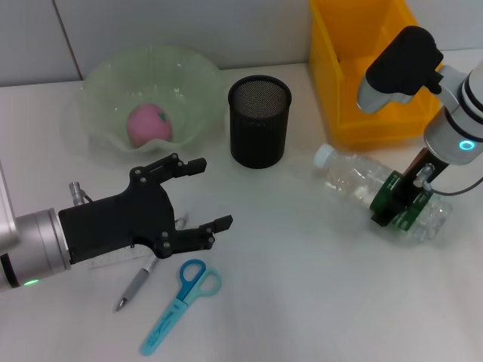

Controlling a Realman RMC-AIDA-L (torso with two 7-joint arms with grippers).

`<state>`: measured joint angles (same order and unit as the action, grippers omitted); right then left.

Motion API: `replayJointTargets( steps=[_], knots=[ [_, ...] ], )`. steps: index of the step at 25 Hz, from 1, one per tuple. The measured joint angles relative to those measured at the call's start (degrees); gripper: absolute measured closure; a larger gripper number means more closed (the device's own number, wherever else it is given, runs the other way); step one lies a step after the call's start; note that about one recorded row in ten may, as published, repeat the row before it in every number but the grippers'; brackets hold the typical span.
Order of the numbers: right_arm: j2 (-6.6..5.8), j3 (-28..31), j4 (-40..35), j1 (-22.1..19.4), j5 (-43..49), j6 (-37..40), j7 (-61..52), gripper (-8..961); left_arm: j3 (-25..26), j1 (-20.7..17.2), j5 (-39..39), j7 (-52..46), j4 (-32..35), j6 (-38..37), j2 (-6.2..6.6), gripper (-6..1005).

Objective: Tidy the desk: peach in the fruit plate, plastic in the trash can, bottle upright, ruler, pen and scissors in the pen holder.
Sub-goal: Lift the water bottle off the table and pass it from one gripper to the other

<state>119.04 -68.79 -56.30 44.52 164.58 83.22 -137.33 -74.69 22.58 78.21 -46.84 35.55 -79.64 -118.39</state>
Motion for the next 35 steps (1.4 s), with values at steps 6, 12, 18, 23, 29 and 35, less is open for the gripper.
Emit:
replayJointTargets(
  steps=[6, 12, 18, 23, 29, 35],
  knots=[
    [-0.02, 0.14, -2.75, -1.77, -1.98, -0.16, 0.81, 179, 0.4, 0.0, -0.41, 0.0, 0.3, -1.23, -0.04, 185],
    [-0.04, -0.37, -9.73, -6.51, -8.07, 0.17, 3.32, 177, 1.66, -0.44, -1.12, 0.14, 0.31, -2.88, -0.07, 188],
    [-0.04, -0.11, -14.37, -11.05, -14.65, 0.25, 7.24, 175, 1.76, -1.09, -3.34, 0.97, 0.31, -3.82, -0.09, 190],
    [-0.04, 1.66, -15.48, -14.32, -22.73, -0.33, 12.88, 174, 1.8, -1.43, -5.06, 1.37, 0.13, -4.02, -0.09, 192],
    [0.02, 3.38, -17.15, -18.27, -32.02, -0.43, 20.48, 172, 1.84, -1.89, -7.02, 1.51, -0.09, -4.42, -0.09, 195],
    [0.12, 4.43, -16.81, -21.57, -39.59, -0.47, 29.61, 170, 1.84, -2.95, -12.47, 1.59, -0.31, -5.17, -0.03, 197]
  ],
)
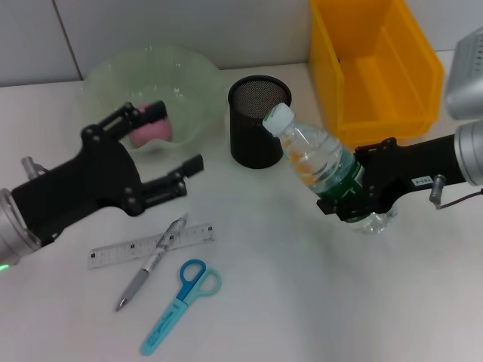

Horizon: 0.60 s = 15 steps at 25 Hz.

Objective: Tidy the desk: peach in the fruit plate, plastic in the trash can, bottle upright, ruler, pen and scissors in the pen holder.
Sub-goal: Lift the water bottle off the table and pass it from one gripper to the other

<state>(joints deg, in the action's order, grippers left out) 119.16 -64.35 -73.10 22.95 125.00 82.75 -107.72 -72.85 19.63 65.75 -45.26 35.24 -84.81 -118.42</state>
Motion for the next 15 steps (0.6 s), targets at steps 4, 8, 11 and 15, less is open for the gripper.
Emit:
replayJointTargets(
  steps=[4, 8, 11, 15],
  knots=[
    [-0.04, 2.14, 2.69, -1.98, -7.65, -0.15, 8.98, 169, 0.0, -1.3, -5.45, -0.35, -0.52, -1.75, -0.03, 199],
    [-0.07, 3.17, 5.99, -2.44, -11.22, -0.06, 15.21, 167, -0.01, -1.5, -7.2, -0.68, -1.49, -2.91, -0.02, 200],
    [-0.05, 3.93, 9.84, -2.53, -14.3, 0.31, 21.68, 166, 0.0, -0.75, -8.85, -1.15, -4.71, -5.35, 0.12, 202],
    [-0.16, 5.28, 16.4, -2.43, -18.21, 0.32, 30.81, 165, 0.13, -0.3, -9.1, -2.59, -5.65, -5.69, 0.21, 203]
  ],
)
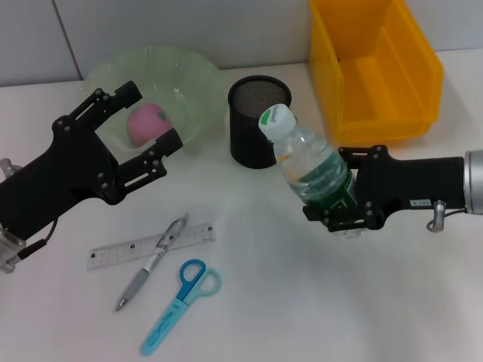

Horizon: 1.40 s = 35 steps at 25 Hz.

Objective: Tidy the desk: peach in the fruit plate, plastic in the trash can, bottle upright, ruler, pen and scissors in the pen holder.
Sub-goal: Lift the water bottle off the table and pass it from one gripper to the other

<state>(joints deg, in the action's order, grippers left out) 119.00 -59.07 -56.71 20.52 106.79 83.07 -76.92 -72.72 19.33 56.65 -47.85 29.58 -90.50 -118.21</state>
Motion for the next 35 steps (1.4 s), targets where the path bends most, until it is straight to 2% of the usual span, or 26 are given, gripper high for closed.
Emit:
replayJointTargets(
  steps=[4, 11, 18, 25, 35],
  knots=[
    [-0.01, 0.74, 4.97, 0.47, -3.52, 0.88, 6.35, 164, 0.02, 0.35, 0.29, -0.76, -0.19, -0.03, 0.04, 205],
    [-0.06, 0.93, 9.05, 1.17, -7.9, 3.19, 11.19, 162, -0.59, 1.62, 1.06, -3.41, -0.66, -0.24, 0.68, 208],
    [-0.02, 1.13, 11.56, 2.23, -8.61, 3.51, 11.65, 159, -1.62, 1.84, 1.12, -3.15, -0.68, -1.06, 0.53, 211],
    [0.04, 0.86, 14.26, 3.77, -8.73, 4.04, 11.81, 157, -1.9, 3.63, 4.0, -3.45, -0.68, -1.48, 0.26, 213],
    [0.16, 0.64, 16.28, 4.87, -10.76, 7.79, 14.63, 154, -1.79, 5.15, 4.16, -6.2, -2.23, -1.79, 0.08, 218]
  ],
)
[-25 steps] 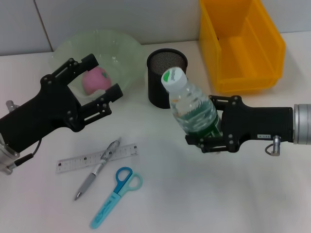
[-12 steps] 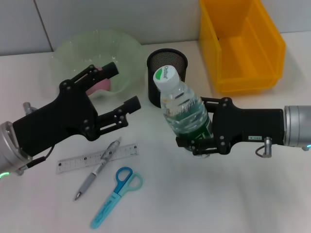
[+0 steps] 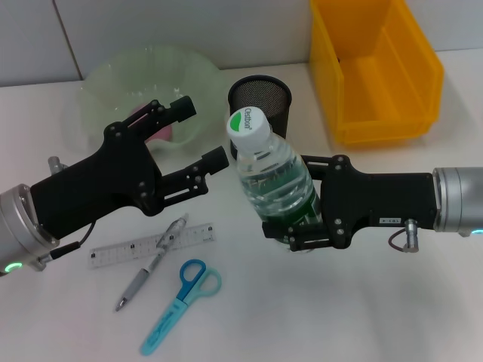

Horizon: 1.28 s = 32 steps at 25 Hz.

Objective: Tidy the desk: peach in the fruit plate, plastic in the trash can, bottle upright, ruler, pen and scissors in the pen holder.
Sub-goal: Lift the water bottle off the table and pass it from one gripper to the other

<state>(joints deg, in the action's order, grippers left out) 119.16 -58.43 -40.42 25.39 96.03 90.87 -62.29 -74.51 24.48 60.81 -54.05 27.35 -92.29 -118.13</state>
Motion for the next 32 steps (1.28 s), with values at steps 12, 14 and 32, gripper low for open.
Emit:
replayJointTargets(
  steps=[12, 14, 32],
  knots=[
    [-0.07, 0.42, 5.42, 3.16, -0.95, -0.82, 3.42, 150, 0.16, 0.37, -0.4, 0.18, -2.55, -3.73, -0.34, 222],
    [-0.07, 0.43, 5.85, 3.44, -0.95, -0.85, 3.77, 150, 0.12, 0.41, -0.41, 0.34, -2.62, -3.74, -0.35, 223],
    [0.2, 0.34, 10.92, 6.37, -1.2, -1.34, 6.16, 144, 0.55, 2.04, -0.62, 0.12, -5.67, -5.07, -0.52, 231]
  ],
)
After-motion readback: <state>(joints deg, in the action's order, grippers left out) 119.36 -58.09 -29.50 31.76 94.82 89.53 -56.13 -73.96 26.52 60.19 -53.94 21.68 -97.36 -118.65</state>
